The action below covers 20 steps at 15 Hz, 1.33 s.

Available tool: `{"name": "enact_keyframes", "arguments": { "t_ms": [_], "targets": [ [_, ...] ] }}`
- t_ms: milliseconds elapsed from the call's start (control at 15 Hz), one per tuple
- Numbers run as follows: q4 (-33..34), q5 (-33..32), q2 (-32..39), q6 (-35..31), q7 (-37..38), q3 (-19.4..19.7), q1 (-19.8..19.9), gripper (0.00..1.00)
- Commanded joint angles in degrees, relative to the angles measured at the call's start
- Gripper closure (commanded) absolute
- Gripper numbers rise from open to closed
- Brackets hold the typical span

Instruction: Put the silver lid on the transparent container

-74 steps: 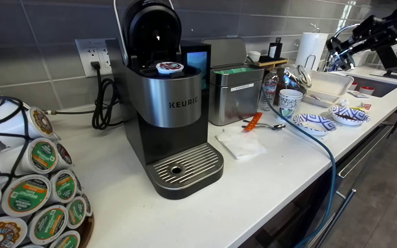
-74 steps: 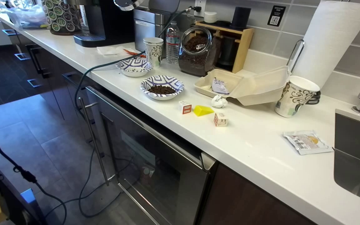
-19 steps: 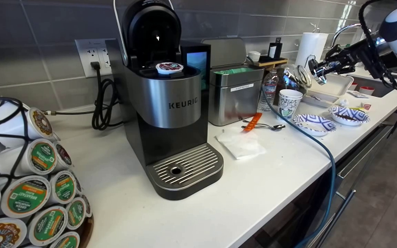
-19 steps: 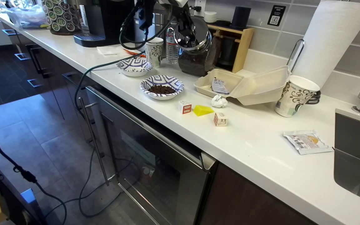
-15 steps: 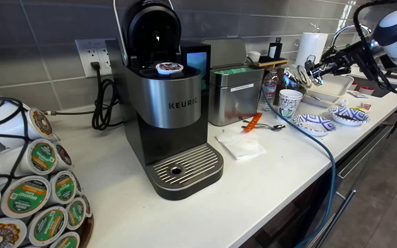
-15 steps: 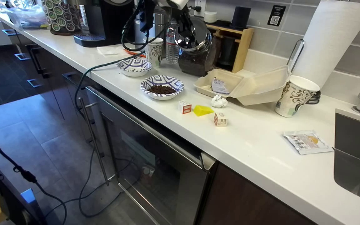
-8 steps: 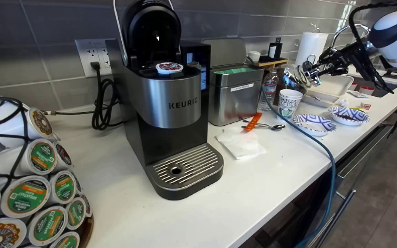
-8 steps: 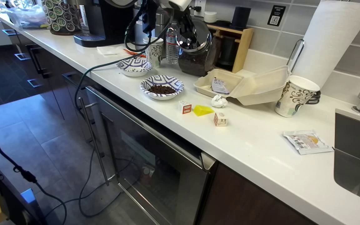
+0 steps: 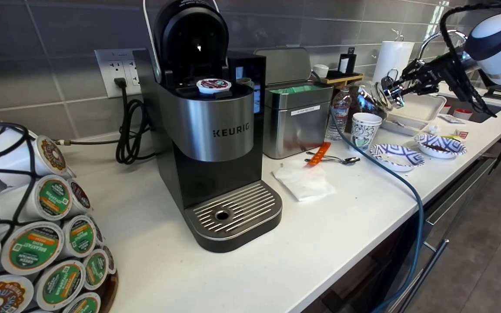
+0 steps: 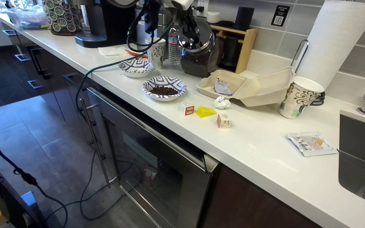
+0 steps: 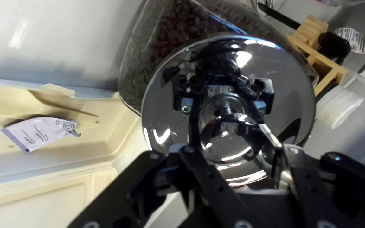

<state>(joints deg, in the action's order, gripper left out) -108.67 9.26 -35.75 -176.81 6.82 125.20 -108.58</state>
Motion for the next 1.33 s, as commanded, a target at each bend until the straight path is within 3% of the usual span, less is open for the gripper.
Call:
{"name": "enact_keyframes", "arguments": {
  "t_ms": [0, 1267],
  "targets": [
    [1.3, -2.3, -1.0, 1.3, 1.5, 1.1, -1.0, 0.79],
    [9.4, -3.5, -4.7, 2.2, 4.3, 9.6, -10.5, 0.79]
  ]
}}
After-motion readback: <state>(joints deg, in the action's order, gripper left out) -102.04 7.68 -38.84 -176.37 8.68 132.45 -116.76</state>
